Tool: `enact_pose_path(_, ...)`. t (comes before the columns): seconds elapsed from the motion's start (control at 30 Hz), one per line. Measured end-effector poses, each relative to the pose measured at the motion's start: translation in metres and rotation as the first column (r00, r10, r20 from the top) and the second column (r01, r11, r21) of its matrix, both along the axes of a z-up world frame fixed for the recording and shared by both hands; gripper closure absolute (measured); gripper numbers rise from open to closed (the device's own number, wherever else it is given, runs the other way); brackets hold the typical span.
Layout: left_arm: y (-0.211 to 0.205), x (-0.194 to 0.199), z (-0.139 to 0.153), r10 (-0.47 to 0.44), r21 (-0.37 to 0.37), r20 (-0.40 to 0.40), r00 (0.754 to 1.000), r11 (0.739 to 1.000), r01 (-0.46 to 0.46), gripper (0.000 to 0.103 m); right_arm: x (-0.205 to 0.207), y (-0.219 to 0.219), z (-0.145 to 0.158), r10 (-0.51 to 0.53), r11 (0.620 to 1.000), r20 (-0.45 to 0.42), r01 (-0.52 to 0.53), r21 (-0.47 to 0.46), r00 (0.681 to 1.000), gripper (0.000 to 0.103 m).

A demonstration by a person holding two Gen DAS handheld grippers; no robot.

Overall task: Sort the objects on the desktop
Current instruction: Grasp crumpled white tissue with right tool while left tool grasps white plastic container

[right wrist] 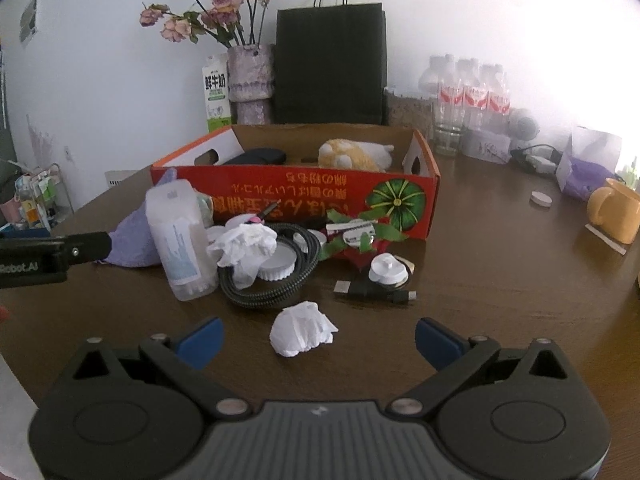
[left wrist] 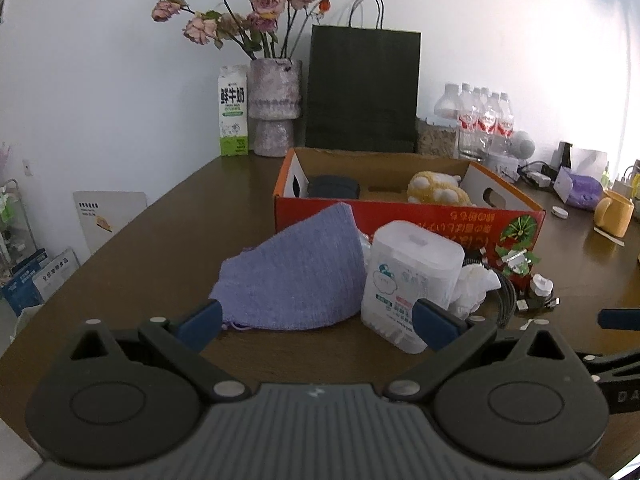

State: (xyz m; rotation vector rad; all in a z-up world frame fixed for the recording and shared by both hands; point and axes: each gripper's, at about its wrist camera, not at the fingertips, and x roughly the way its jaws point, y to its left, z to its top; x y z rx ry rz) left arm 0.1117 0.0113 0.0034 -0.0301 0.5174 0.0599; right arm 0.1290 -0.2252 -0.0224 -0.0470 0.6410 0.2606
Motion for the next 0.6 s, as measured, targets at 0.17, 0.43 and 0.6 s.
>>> enact_pose_path(0.17,-0.006,0.009,-0.005,-0.040,0.010,-0.015,0.999,0.999,0.041,0.000,0.010,0.004,-0.010,0.014,1.000,-0.032,-0.014,-0.012,0.999,0.011)
enact_pose_path(0.43,-0.022,0.025,-0.011,-0.095,0.024,-0.022,0.995,0.995,0.095,0.000,0.023,0.010,-0.014,0.034,0.999,-0.043,-0.035,-0.027,0.998,0.032)
enact_pose_path(0.6,-0.027,0.035,-0.013,-0.128,0.029,-0.025,0.992,0.991,0.128,0.000,0.026,0.013,-0.017,0.050,0.998,-0.052,-0.052,-0.033,0.997,0.047)
